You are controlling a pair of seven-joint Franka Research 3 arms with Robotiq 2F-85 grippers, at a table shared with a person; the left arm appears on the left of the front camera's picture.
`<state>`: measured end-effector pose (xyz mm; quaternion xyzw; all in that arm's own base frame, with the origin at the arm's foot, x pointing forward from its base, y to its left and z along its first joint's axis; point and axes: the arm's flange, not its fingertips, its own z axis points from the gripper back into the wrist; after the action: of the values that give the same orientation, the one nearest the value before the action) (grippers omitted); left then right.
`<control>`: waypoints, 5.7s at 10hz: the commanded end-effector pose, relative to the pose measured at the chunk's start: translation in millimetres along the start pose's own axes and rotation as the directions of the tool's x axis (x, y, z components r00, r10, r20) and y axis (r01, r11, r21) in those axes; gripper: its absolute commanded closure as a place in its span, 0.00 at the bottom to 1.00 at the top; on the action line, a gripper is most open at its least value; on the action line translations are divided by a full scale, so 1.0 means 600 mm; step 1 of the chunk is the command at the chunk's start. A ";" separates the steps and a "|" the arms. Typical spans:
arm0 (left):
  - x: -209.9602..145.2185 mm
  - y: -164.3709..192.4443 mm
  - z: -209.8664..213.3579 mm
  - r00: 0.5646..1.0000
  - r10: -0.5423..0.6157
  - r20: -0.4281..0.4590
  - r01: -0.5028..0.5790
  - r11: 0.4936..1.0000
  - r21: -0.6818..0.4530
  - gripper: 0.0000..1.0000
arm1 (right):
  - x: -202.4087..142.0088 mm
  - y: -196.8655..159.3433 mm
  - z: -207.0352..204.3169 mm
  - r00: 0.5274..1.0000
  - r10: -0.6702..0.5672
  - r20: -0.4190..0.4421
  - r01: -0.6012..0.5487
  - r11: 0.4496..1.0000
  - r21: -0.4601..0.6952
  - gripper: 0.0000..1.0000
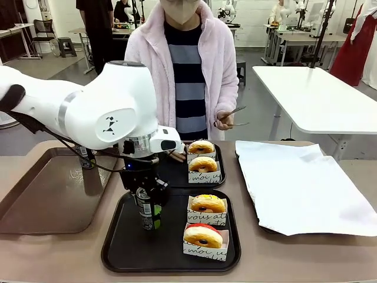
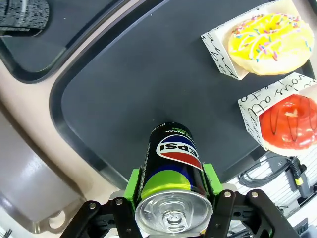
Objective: Set up donuts and drinks on trays.
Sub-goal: Pick up one Pepsi coke from the Handle tray and place it on the Flat Tray without a Pepsi coke.
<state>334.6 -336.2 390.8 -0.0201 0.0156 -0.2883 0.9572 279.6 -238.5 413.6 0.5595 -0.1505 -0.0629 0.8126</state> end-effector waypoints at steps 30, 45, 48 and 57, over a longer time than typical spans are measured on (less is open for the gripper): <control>-0.065 -0.038 0.082 0.996 -0.036 0.076 0.035 0.999 0.022 0.00 | 0.000 0.000 0.001 1.000 0.000 0.005 0.000 1.000 0.014 0.00; -0.240 0.402 0.173 0.830 0.548 0.098 -0.518 0.825 -0.228 0.01 | 0.000 0.000 0.001 1.000 0.000 0.005 0.000 1.000 0.014 0.00; -0.247 0.404 0.176 0.829 0.552 0.090 -0.525 0.823 -0.215 0.01 | 0.000 0.000 0.001 1.000 0.000 0.005 0.000 1.000 0.014 0.00; -0.385 0.701 0.114 0.922 0.376 0.095 -0.027 0.304 -0.952 0.01 | 0.000 0.000 0.001 1.000 0.000 0.005 0.000 1.000 0.014 0.00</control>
<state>361.9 125.2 450.1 -0.5812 0.0242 -0.0867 0.8088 279.3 -238.8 413.6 0.5594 -0.1508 -0.0635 0.8126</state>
